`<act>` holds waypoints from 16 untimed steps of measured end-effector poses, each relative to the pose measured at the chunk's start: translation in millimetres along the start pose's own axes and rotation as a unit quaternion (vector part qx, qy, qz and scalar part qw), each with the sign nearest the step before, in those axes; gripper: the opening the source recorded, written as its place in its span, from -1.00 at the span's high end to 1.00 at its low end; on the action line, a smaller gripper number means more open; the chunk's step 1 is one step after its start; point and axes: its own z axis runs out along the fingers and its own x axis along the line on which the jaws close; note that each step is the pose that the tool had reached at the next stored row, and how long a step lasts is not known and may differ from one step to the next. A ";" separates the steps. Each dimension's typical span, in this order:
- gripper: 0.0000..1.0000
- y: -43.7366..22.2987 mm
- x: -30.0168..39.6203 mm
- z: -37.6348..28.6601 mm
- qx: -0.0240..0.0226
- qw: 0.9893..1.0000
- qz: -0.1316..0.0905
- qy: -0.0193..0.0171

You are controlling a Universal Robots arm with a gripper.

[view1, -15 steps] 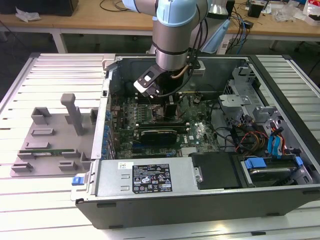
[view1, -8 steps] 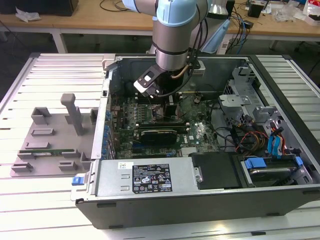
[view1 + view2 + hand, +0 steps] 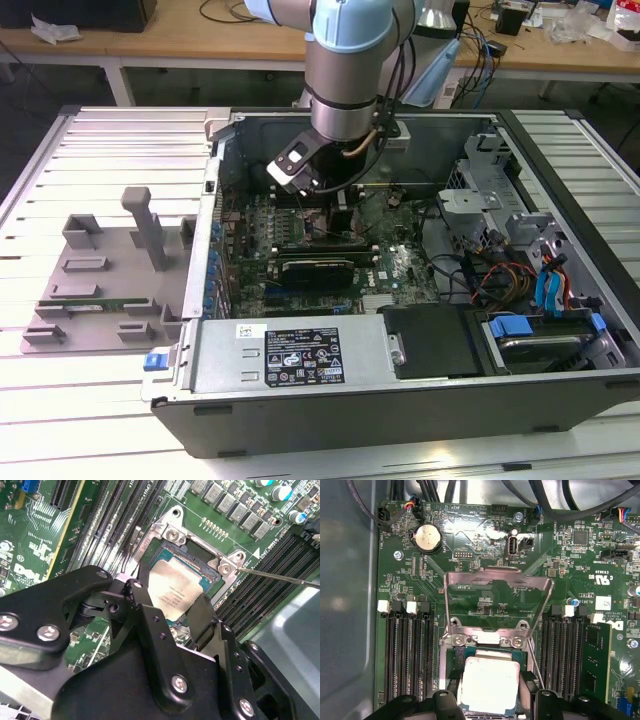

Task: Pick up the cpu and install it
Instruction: 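Place the cpu into insertion slot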

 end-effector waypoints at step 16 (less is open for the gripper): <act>-0.08 -2.3 4.4 1.4 -0.001 1.000 -0.030 -0.002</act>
